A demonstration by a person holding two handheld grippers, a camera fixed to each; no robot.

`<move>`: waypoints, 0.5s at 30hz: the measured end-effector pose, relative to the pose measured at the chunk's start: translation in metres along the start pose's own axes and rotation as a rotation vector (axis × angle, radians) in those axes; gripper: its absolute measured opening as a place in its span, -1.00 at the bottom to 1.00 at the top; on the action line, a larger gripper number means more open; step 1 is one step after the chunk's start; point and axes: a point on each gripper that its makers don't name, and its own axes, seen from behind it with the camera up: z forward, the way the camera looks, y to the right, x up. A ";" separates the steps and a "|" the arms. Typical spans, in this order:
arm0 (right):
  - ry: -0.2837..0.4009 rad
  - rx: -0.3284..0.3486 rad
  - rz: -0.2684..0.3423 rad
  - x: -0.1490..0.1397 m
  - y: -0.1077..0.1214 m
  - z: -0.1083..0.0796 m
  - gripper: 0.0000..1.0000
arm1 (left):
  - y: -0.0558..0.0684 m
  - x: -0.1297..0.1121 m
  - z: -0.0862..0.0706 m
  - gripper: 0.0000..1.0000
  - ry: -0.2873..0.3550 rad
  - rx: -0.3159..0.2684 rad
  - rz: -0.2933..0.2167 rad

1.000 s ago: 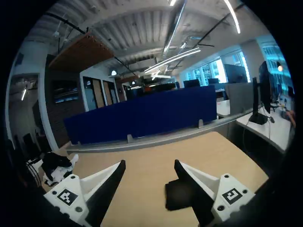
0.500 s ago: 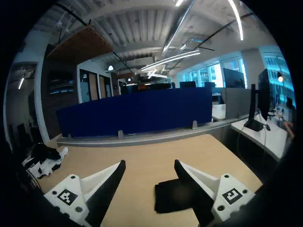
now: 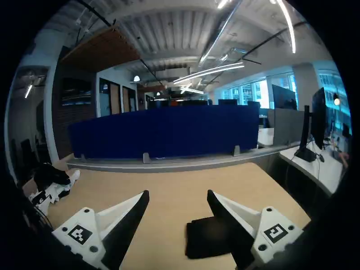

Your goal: Fold towel

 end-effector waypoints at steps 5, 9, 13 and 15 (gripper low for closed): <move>-0.014 0.006 -0.004 -0.009 0.000 0.006 1.00 | -0.001 -0.010 -0.001 0.72 0.001 0.015 0.031; -0.027 0.013 -0.009 -0.016 -0.001 0.010 1.00 | -0.004 -0.017 -0.001 0.72 -0.001 0.025 0.035; -0.038 0.019 -0.016 -0.024 -0.002 0.012 1.00 | -0.006 -0.021 -0.002 0.72 -0.005 0.025 0.018; -0.045 0.023 -0.020 -0.028 -0.003 0.012 1.00 | -0.007 -0.022 -0.002 0.72 -0.002 0.025 0.011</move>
